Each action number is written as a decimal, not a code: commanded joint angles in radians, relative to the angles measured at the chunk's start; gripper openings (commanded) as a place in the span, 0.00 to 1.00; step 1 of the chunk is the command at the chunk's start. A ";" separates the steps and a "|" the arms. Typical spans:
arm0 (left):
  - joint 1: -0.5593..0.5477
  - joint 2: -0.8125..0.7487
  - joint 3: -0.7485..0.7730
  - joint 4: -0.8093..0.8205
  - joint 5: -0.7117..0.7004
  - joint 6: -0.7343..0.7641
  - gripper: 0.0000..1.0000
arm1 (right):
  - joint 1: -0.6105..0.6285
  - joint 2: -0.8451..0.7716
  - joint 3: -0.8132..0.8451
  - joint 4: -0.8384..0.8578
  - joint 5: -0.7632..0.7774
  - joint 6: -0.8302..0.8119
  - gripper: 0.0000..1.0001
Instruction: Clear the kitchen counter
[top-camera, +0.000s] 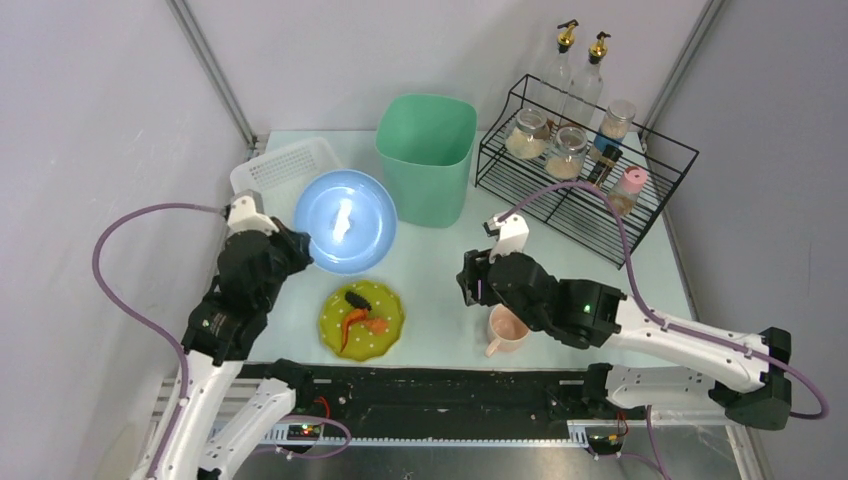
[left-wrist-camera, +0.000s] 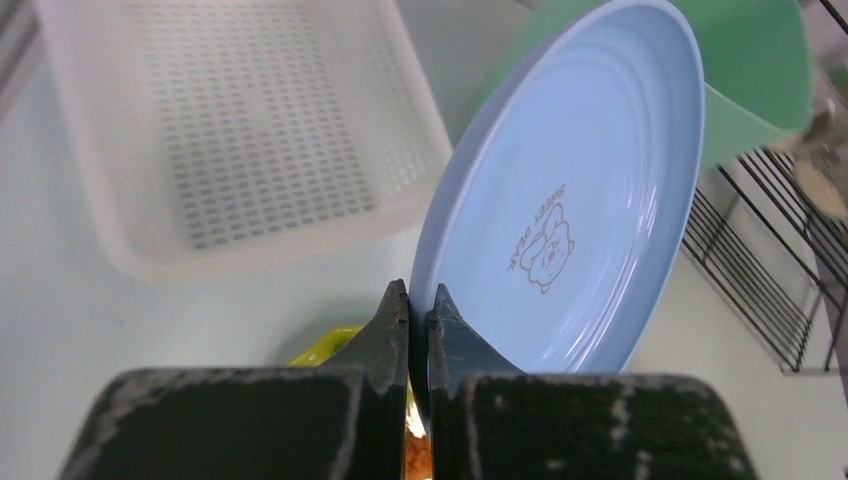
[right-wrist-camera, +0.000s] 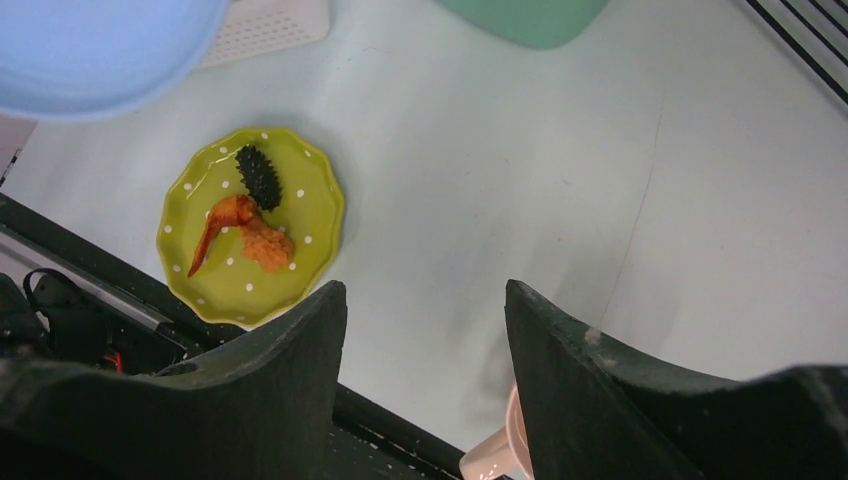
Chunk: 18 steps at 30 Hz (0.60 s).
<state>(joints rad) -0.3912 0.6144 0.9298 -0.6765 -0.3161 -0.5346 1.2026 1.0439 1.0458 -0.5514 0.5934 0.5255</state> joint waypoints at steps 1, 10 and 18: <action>0.170 0.044 0.065 0.057 0.083 -0.035 0.00 | 0.005 -0.044 -0.039 0.014 -0.010 0.045 0.63; 0.501 0.190 0.072 0.173 0.168 -0.183 0.00 | 0.049 -0.108 -0.078 0.010 -0.052 0.067 0.63; 0.643 0.482 0.087 0.313 0.195 -0.339 0.00 | 0.145 -0.190 -0.097 -0.013 -0.068 0.093 0.63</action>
<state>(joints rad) 0.2020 0.9756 0.9634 -0.4793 -0.1532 -0.7567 1.3083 0.8970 0.9531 -0.5648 0.5293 0.5926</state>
